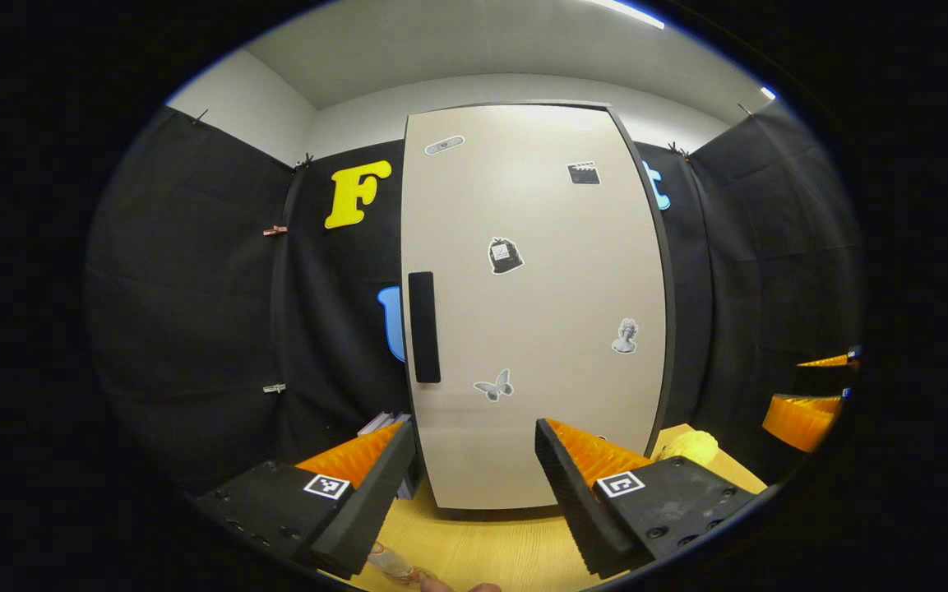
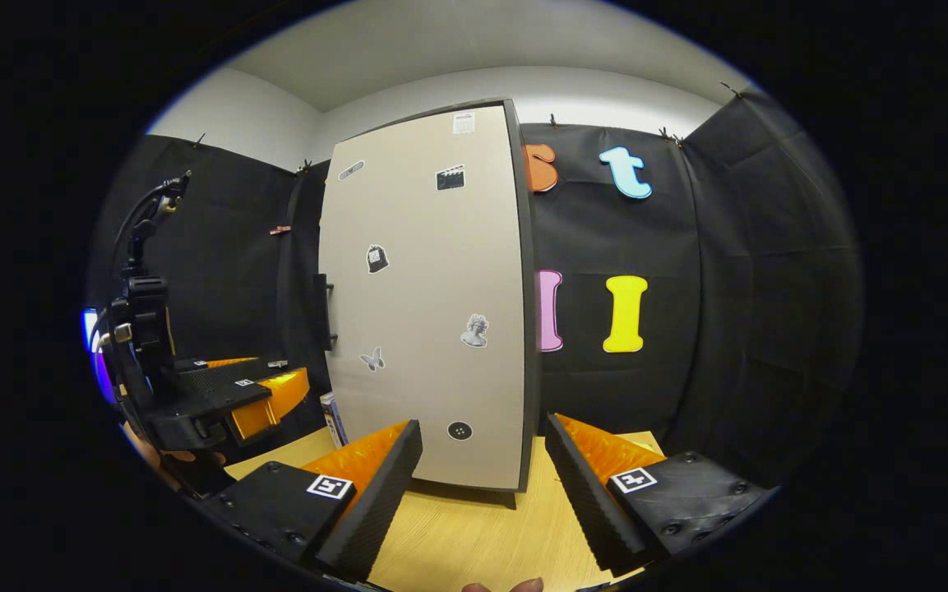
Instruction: Open the cabinet door with the right hand, grasp the bottle in the cabinet with the left hand and place it on the coaster, then close the cabinet door with the right hand.
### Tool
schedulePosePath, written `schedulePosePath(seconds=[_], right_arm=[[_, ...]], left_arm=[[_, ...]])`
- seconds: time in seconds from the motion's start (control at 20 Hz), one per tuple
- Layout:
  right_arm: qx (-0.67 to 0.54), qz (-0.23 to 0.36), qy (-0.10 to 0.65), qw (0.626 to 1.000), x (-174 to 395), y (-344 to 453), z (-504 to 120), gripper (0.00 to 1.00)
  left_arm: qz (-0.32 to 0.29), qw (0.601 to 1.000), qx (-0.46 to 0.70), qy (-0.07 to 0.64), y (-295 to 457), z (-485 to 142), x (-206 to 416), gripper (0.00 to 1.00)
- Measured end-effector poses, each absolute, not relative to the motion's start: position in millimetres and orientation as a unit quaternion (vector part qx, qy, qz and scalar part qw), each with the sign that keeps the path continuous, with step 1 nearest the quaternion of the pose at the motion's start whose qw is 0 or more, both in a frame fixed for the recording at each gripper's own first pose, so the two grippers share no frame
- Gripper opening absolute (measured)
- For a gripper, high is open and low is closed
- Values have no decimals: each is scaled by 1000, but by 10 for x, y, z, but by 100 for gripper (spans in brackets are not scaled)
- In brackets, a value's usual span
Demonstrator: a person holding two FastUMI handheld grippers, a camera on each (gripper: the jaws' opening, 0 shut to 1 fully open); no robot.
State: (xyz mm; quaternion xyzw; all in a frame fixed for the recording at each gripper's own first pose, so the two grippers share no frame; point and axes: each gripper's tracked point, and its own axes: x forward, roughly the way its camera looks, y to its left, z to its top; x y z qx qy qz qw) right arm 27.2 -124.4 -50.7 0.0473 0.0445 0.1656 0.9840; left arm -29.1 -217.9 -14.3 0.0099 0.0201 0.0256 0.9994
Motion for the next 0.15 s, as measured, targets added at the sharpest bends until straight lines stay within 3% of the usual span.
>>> schedulePosePath(seconds=[0.15], right_arm=[[46,166,41,984,275,-1251,-501,98]], left_arm=[[21,1000,14,12,-2231,-152,-321,93]])
